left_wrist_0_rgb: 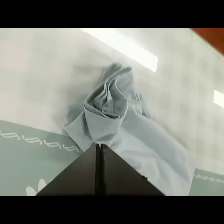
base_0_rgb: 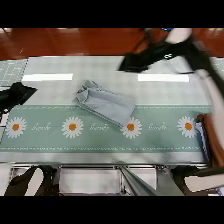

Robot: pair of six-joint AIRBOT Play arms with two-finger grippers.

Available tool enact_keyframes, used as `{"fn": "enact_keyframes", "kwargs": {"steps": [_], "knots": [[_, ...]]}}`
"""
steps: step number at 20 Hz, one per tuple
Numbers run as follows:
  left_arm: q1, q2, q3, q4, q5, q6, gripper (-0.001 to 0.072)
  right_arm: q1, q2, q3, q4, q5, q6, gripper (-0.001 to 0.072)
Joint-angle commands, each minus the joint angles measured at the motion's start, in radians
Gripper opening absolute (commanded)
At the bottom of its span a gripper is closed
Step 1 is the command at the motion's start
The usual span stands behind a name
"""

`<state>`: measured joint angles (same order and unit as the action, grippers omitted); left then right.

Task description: Fold the shirts.

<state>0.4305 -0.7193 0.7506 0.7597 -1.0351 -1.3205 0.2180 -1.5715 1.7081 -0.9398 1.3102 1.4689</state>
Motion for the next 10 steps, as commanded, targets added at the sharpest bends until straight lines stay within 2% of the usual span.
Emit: {"fn": "enact_keyframes", "kwargs": {"steps": [1, 2, 4, 5, 6, 7, 10], "knots": [[0.042, 0.022, 0.002, -0.027, -0.060, 0.039, 0.0020, -0.153, 0.340, -0.260, -0.360, 0.010, 0.085, 0.0419], [0.032, 0.022, -0.006, -0.027, -0.076, 0.053, 0.0020, -0.178, 0.441, -0.414, -0.427, -0.071, 0.142, 0.0418], [0.005, 0.023, -0.033, -0.028, -0.082, 0.052, 0.0020, -0.196, 0.627, -0.755, -0.558, -0.259, 0.340, 0.0418], [-0.014, 0.023, -0.044, -0.035, -0.078, 0.052, 0.0020, -0.198, 0.694, -0.908, -0.548, -0.353, 0.401, 0.0419], [-0.036, 0.022, -0.053, -0.043, -0.068, 0.053, 0.0020, -0.197, 0.729, -1.024, -0.474, -0.432, 0.410, 0.0423], [-0.060, 0.022, -0.060, -0.043, -0.054, 0.053, 0.0020, -0.197, 0.735, -1.118, -0.320, -0.494, 0.364, 0.0426], [-0.121, 0.013, -0.078, -0.042, -0.010, 0.053, 0.0020, -0.195, 0.626, -1.236, 0.174, -0.555, 0.049, 0.0426]]}}
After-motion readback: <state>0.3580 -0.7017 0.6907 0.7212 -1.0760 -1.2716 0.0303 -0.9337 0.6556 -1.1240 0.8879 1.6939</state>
